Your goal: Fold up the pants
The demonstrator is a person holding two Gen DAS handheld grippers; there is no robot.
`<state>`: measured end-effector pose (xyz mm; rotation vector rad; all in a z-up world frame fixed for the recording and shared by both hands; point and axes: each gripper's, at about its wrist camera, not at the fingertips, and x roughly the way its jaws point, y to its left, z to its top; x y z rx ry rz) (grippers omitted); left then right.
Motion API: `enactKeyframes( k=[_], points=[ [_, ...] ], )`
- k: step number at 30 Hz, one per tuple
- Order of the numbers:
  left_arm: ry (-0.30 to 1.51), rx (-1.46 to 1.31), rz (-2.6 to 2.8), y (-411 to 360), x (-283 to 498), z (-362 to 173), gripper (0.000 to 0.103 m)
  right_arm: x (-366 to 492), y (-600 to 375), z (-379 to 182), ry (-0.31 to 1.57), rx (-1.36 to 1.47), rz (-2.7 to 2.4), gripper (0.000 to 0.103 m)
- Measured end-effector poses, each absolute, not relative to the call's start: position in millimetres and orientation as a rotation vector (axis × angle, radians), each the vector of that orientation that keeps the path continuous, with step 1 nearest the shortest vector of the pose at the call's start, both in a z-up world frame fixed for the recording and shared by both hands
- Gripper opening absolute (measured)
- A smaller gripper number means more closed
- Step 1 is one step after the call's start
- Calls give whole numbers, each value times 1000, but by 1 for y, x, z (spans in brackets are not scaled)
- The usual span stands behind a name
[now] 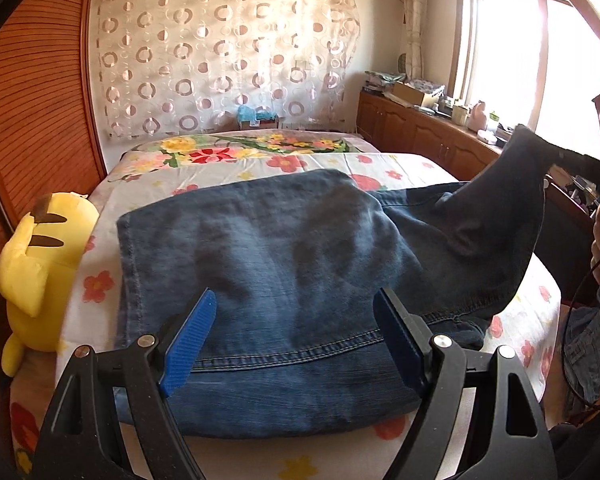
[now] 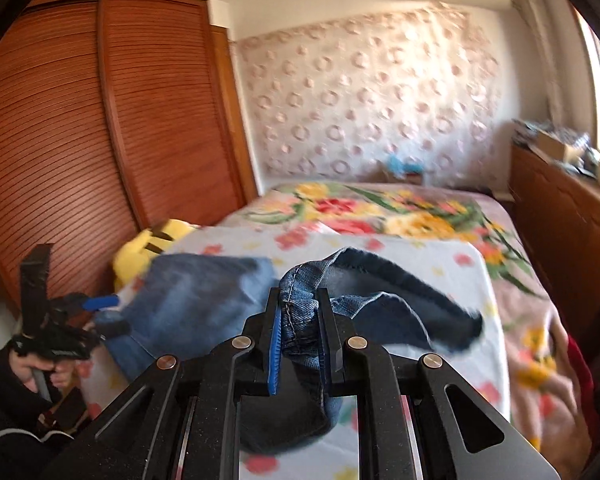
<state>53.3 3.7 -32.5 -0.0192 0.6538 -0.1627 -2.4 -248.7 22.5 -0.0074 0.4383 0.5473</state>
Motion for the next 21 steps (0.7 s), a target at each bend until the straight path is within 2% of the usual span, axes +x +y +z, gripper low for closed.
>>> enactKeyframes(
  k=[9,21],
  points=[
    [637,-33,-132,20,48,-27,82,17,-197,43,411,-62,685,15],
    [637,-57,-99,42,42,-29,82,54,-185,28,458,-91,828,15]
  ],
)
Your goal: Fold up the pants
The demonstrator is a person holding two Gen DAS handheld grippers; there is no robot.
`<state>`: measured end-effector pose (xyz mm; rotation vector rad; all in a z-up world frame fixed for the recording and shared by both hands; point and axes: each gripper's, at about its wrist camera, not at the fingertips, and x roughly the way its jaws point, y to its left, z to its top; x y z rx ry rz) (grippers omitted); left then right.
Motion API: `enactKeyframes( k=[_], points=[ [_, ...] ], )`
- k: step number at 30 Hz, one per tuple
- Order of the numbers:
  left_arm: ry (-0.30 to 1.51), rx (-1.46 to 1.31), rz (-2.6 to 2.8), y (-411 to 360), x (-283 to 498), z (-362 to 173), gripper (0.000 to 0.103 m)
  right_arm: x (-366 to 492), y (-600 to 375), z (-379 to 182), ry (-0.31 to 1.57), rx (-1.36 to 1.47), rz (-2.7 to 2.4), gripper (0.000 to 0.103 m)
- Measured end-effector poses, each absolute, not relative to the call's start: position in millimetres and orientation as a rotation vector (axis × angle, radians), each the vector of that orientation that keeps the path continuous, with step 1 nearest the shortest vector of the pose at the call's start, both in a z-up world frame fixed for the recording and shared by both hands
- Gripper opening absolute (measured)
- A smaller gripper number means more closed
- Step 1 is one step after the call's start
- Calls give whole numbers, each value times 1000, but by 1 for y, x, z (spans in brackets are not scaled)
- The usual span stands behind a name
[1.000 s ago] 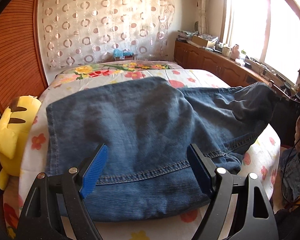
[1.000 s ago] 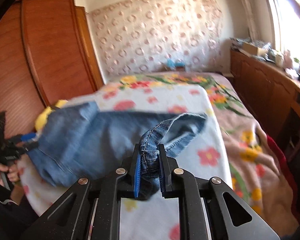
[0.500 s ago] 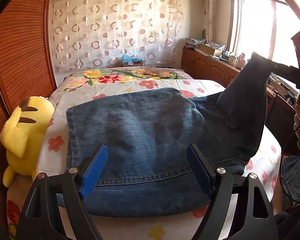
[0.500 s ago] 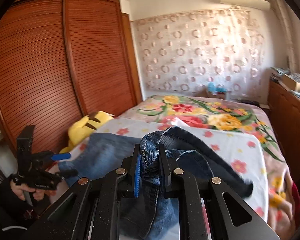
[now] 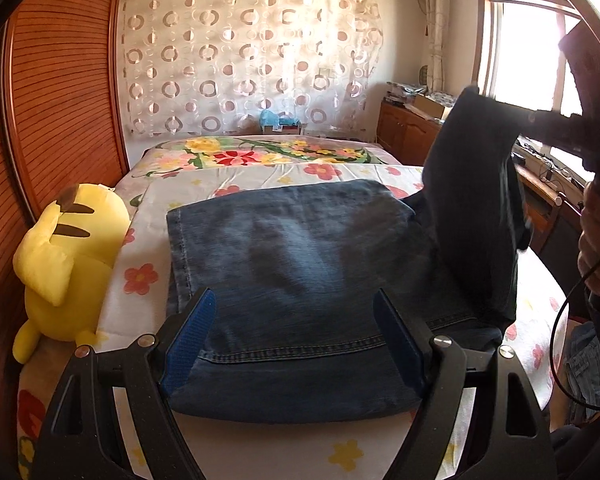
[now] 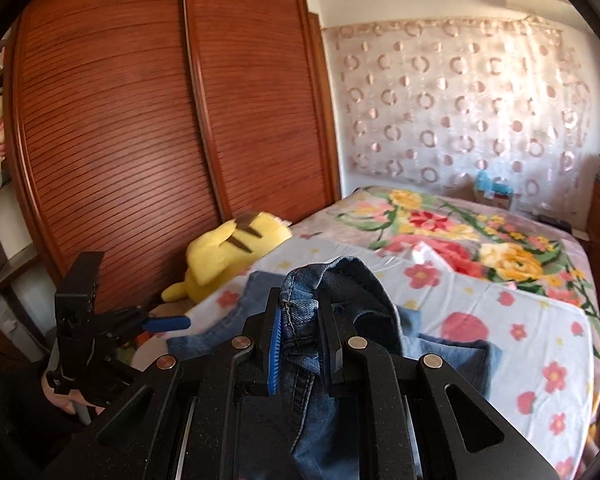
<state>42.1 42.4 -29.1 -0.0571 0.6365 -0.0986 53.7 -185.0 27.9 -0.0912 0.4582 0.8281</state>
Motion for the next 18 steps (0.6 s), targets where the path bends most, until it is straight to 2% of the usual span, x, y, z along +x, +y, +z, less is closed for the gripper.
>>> enactKeyframes(
  k=[1,5,8,9,10,18],
  points=[
    [638,-60,-97,44,43,-30,82,57,-186,26,475,-97,832,15],
    [646,-67,-90,47,44,-33,82,75,-192,16,537,-90,815,29],
    [648,-66,-89,48,44,-33,82,83,-201,13,541,-96,798,45],
    [647,-68,-89,48,44,-33,82,85,-205,13,543,-93,790,53],
    [645,-68,-91,48,45,-34,82,88,-212,13,545,-87,779,56],
    [664,-61,-99,47,53,-42,82,81,-249,-1,573,-74,714,56]
  ],
)
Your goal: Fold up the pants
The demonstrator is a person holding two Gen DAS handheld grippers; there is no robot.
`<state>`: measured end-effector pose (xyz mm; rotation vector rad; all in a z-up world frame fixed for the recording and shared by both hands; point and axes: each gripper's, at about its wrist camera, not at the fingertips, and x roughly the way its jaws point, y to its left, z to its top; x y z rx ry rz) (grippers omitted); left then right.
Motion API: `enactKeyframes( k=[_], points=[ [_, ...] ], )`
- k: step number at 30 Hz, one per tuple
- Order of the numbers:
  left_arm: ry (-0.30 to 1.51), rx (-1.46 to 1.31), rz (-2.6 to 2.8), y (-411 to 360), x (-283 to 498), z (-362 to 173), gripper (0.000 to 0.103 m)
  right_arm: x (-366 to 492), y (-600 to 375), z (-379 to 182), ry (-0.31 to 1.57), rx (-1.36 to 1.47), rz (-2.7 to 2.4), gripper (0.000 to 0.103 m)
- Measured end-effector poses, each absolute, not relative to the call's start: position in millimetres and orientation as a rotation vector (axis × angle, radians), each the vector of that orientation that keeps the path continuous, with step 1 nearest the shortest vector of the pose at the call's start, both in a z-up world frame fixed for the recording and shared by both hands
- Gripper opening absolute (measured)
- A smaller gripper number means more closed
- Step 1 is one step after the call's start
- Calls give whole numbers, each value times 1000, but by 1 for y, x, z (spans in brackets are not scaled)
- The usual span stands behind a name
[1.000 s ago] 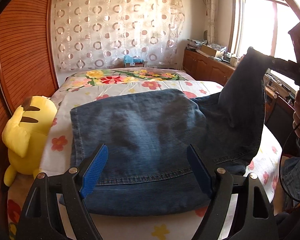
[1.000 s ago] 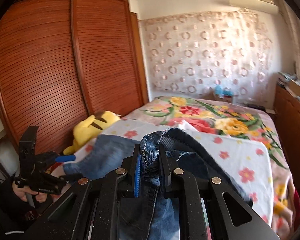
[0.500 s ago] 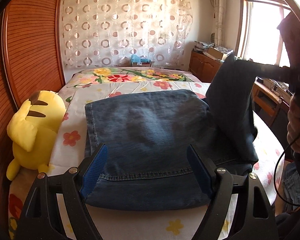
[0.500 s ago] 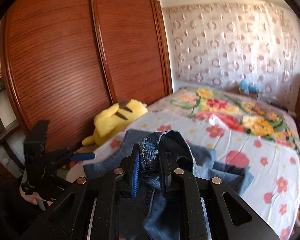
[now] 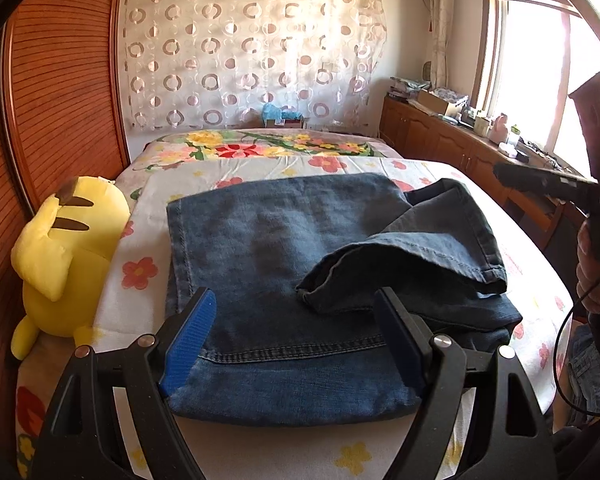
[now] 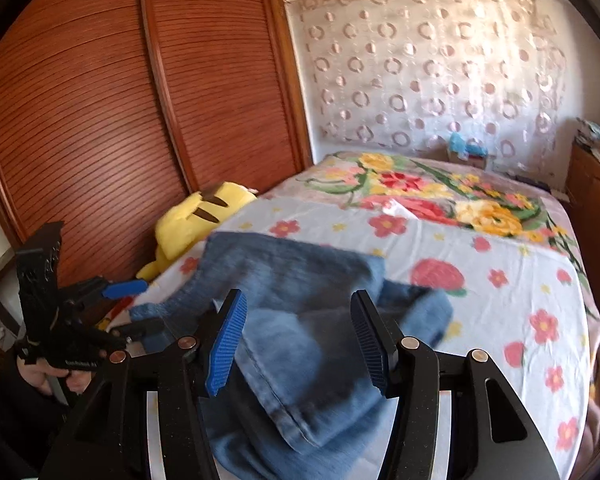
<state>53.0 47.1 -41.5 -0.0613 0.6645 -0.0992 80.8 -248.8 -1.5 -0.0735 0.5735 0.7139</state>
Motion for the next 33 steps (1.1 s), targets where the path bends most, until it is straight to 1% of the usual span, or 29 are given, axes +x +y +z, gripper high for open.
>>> enactKeyframes(
  k=[8,10,11,15,17,20,21,22,24,26,27,28,29,30,31,33],
  points=[
    [712,-24,-145,37,80,-56,82,63,-241,-24,640,-91,627,57],
    [726,-15,-162,34,88,-60,80,64,-243,-28,655,-74,628,58],
    [730,-12,-169,33,91,-61,76,66,-243,-27,662,-68,630,58],
    [761,-9,-181,30,106,-68,68,59,-246,-28,684,-45,631,59],
    [770,-17,-195,29,110,-70,61,56,-244,-30,698,-37,636,59],
    [772,-31,-226,28,112,-70,43,57,-239,-36,726,-29,651,59],
    [769,-29,-228,28,110,-70,41,57,-239,-37,733,-24,658,59],
    [764,-28,-233,28,109,-69,36,57,-237,-38,743,-16,671,59],
    [757,-22,-237,27,107,-68,30,61,-236,-40,759,5,688,59],
    [750,-24,-248,27,105,-68,18,63,-233,-43,773,19,706,59],
    [745,-25,-250,27,104,-66,16,66,-234,-45,777,22,711,57],
    [741,-25,-252,27,103,-65,12,66,-231,-46,776,23,715,44],
    [729,-25,-259,27,99,-61,10,65,-231,-48,776,25,725,36],
    [720,-29,-262,28,97,-58,10,65,-231,-49,781,28,741,25],
    [709,-37,-267,29,93,-53,9,66,-231,-47,777,28,747,17],
    [682,-41,-266,29,86,-41,9,72,-229,-43,745,10,751,16]
  ],
)
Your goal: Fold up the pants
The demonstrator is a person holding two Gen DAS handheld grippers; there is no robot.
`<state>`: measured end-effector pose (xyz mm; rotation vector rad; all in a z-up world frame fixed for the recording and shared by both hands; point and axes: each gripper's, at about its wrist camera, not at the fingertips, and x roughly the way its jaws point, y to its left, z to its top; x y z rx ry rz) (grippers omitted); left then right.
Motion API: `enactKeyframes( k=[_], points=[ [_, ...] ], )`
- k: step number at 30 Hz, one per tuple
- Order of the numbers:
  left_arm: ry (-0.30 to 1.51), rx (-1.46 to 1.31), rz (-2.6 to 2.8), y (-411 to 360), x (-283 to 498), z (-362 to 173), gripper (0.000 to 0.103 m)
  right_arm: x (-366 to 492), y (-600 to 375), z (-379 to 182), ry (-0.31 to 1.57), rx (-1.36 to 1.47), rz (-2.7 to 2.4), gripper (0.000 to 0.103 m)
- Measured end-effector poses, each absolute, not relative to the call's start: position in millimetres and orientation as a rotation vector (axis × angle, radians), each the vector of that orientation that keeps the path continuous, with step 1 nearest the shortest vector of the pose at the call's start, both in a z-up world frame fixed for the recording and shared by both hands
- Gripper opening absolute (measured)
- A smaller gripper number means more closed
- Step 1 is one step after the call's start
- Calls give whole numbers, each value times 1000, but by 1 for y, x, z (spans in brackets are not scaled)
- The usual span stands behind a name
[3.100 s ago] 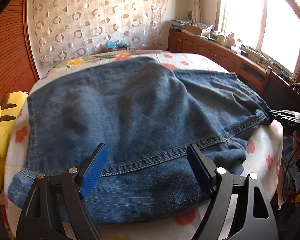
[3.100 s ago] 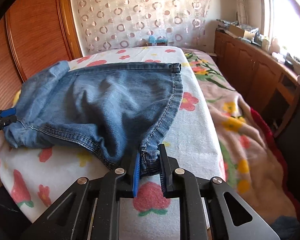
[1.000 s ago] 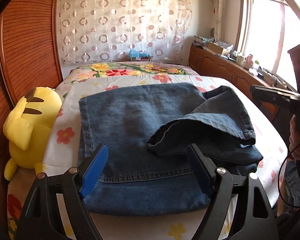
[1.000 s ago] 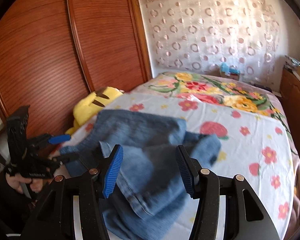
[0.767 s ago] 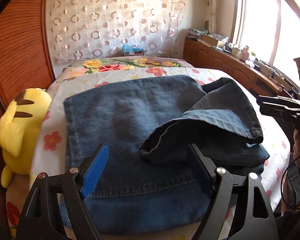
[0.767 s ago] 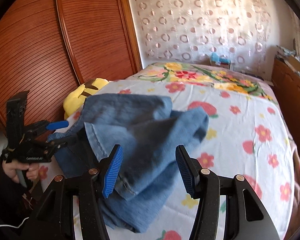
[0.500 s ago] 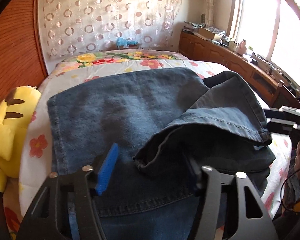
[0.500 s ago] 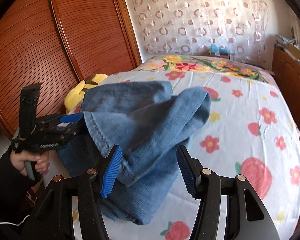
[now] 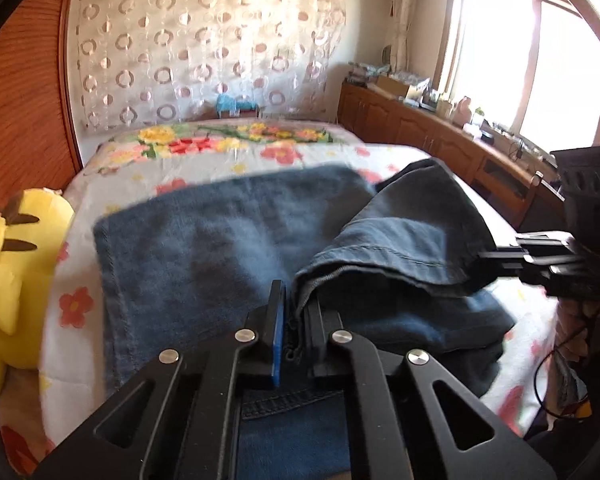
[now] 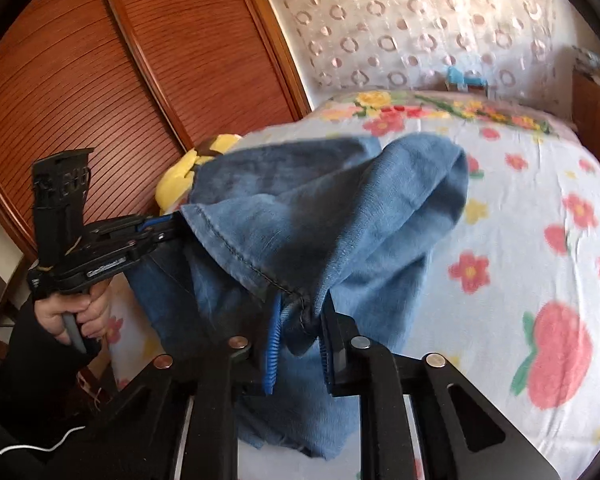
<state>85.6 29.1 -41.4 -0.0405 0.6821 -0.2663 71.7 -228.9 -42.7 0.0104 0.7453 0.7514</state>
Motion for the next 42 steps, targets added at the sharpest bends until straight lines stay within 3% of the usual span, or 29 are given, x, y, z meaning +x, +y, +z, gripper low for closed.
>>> enactKeyframes(
  k=[10,19,25,42],
  points=[
    [589,-6,-320,24,53,23,7,85,-210,54,506,-71,750,9],
    [532,-7,-321,31,28,46,5,90,-157,91,428,-122,795,8],
    [538,-55,-296,52,18,38,5,111,-128,86,440,-148,840,8],
    [741,-136,-199,92,26,-55,5,190,-26,24,666,-217,866,8]
  ],
)
